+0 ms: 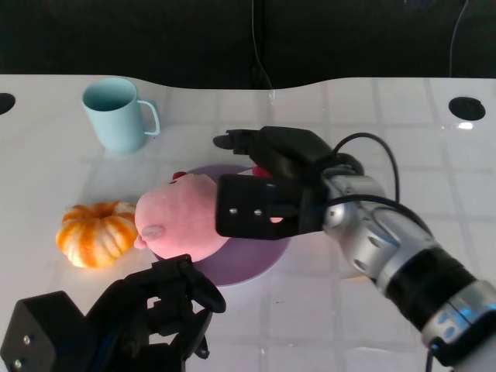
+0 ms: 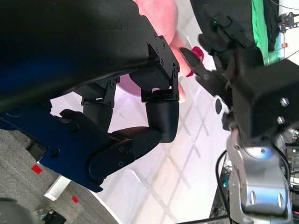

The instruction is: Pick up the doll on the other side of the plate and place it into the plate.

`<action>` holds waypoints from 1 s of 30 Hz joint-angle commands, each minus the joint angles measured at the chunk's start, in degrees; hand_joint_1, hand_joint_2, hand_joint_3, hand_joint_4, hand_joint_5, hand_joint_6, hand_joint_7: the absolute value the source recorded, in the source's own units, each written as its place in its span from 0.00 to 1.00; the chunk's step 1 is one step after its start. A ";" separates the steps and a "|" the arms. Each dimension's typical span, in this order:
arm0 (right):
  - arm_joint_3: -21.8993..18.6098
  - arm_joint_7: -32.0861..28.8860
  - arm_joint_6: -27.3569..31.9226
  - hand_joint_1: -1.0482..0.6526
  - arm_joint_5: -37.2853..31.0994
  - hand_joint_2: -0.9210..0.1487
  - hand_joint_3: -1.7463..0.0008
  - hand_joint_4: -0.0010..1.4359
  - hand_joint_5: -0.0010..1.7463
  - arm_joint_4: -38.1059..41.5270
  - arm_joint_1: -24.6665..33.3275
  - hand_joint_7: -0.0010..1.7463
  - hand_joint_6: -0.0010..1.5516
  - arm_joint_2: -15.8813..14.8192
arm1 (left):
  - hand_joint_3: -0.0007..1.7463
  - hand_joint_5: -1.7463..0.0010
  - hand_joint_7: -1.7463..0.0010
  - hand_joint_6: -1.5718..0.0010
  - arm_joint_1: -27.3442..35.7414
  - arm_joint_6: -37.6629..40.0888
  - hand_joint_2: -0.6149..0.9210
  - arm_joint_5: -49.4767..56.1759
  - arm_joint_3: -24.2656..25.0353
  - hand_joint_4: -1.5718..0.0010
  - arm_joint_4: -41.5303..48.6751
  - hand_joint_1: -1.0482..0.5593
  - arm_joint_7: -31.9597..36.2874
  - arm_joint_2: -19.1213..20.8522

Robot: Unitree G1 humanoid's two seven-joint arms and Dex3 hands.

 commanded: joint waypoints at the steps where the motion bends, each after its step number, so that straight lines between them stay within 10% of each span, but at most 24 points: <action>1: 0.10 2.91 -0.42 0.13 -0.22 0.00 0.85 0.07 0.12 -6.97 2.71 0.00 0.13 -3.63 | 0.60 0.00 0.21 0.54 -0.17 -0.55 0.77 0.14 0.33 0.58 0.26 0.42 0.21 0.50; 22: -13.13 8.48 -5.44 0.24 7.14 0.00 0.90 0.24 0.35 -48.08 28.63 0.05 0.29 -18.04 | 0.60 0.00 0.21 0.54 -0.42 -0.22 0.78 0.03 0.18 0.59 0.60 0.43 0.51 0.23; 30: -20.13 6.01 -11.60 0.56 14.56 0.07 0.96 0.47 0.56 -53.39 40.62 0.16 0.58 -18.44 | 0.60 0.00 0.22 0.55 -0.33 0.06 0.79 -0.01 0.38 0.59 0.11 0.44 0.63 0.13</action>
